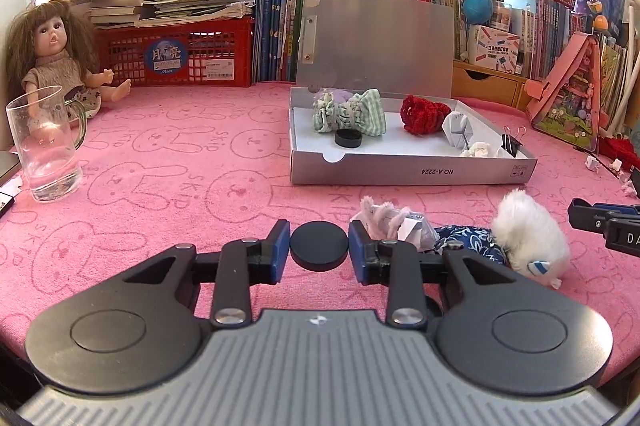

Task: Organize objects
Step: 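Carry both black lids into the box and open both tools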

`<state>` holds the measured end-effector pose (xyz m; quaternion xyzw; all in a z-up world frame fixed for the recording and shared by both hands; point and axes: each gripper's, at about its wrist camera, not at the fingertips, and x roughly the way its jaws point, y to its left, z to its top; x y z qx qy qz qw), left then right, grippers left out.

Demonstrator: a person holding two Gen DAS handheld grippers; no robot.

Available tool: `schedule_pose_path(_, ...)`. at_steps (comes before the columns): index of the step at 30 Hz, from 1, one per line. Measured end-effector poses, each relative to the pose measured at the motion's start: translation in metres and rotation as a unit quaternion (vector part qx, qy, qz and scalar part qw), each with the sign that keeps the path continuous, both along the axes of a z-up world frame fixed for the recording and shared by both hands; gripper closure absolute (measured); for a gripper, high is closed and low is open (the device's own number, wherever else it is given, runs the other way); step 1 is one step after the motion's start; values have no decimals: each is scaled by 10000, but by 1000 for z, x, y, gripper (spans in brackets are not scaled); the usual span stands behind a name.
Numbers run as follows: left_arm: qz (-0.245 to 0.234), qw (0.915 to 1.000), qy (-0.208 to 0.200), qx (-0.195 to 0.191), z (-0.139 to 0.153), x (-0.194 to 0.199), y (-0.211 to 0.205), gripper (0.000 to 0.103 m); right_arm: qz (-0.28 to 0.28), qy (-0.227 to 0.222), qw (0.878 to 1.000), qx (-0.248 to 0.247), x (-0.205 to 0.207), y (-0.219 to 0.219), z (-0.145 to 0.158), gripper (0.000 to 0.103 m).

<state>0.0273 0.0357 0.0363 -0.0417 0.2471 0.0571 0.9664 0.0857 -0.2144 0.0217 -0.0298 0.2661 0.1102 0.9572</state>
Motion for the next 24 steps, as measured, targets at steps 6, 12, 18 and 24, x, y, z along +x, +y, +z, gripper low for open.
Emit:
schedule_pose_path(6,3,10000,-78,-29,13,23,-5,66,125,-33,9996,245,15,8,9,66)
schedule_pose_path(12,-200,9997,-160,-24,24,49,-16,66,241,-8,9986,465,38,17,17,66)
schedule_pose_path(18,-292,9993,-220,-49,37,80,-21,66,273,141,9972,678,66,21,22,66)
schedule_pose_path(24,-294,9996,-47,-15,34,115,-25,66,265,335,9953,866,99,24,25,66)
